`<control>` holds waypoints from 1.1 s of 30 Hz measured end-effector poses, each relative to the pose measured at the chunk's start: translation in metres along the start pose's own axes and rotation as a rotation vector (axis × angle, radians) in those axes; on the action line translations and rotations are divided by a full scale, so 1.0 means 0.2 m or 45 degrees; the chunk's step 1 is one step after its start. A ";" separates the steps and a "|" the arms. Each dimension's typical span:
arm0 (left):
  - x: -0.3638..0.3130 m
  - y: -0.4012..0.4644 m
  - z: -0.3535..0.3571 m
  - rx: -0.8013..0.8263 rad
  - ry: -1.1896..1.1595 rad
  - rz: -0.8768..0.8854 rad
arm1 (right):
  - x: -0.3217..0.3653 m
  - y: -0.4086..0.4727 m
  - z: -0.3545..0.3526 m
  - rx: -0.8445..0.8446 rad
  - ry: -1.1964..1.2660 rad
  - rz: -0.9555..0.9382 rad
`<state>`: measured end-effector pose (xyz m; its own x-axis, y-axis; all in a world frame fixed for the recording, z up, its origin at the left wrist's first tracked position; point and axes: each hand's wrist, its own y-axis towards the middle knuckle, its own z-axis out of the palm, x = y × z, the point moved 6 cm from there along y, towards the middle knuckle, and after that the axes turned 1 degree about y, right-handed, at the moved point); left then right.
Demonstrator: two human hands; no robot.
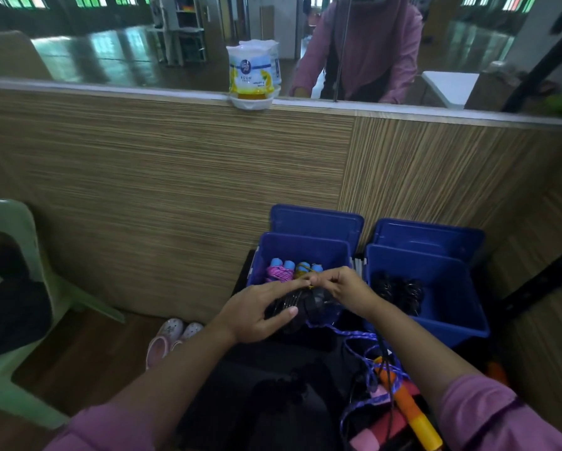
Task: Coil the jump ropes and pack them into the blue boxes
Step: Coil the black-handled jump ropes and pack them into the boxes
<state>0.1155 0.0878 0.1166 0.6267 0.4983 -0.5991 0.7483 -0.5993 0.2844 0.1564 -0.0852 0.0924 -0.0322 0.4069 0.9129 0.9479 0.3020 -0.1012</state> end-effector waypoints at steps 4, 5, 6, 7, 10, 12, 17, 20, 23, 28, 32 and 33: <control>0.02 0.02 -0.02 -0.084 -0.057 -0.032 | -0.01 0.01 0.02 -0.046 -0.151 -0.060; 0.02 0.02 -0.03 -0.122 -0.088 -0.048 | -0.02 0.01 0.03 -0.073 -0.172 -0.043; 0.03 0.03 -0.04 -0.173 -0.115 -0.069 | -0.03 0.01 0.05 -0.126 -0.193 -0.017; 0.04 0.04 -0.06 -0.234 -0.130 -0.095 | -0.03 0.01 0.06 -0.186 -0.208 0.011; 0.07 0.07 -0.09 -0.397 -0.121 -0.172 | 0.01 0.01 0.15 -0.281 -0.219 0.088; 0.09 0.09 -0.10 -0.476 -0.073 -0.208 | 0.04 0.01 0.20 -0.290 -0.161 0.121; 0.18 0.10 -0.20 -0.804 0.019 -0.458 | 0.00 -0.03 0.30 -0.247 -0.282 0.140; 0.26 0.10 -0.27 -0.885 0.100 -0.660 | 0.03 -0.09 0.36 -0.262 -0.502 0.095; 0.33 0.09 -0.26 -0.791 0.241 -0.816 | 0.14 -0.15 0.44 -0.220 -0.636 -0.004; 0.36 0.07 -0.10 -0.331 0.635 -0.794 | 0.39 -0.18 0.38 -0.109 -1.010 -0.225; 0.30 0.03 0.03 -0.005 0.605 -0.558 | 0.40 -0.10 0.24 0.036 -1.131 -0.420; 0.27 0.02 0.07 0.069 0.600 -0.454 | 0.37 -0.08 0.20 0.082 -1.162 -0.443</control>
<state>0.1496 0.1035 0.0757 0.3770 0.8918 -0.2502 0.9260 -0.3688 0.0809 0.1254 -0.0251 0.1452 -0.5650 0.7888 0.2421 0.8210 0.5666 0.0699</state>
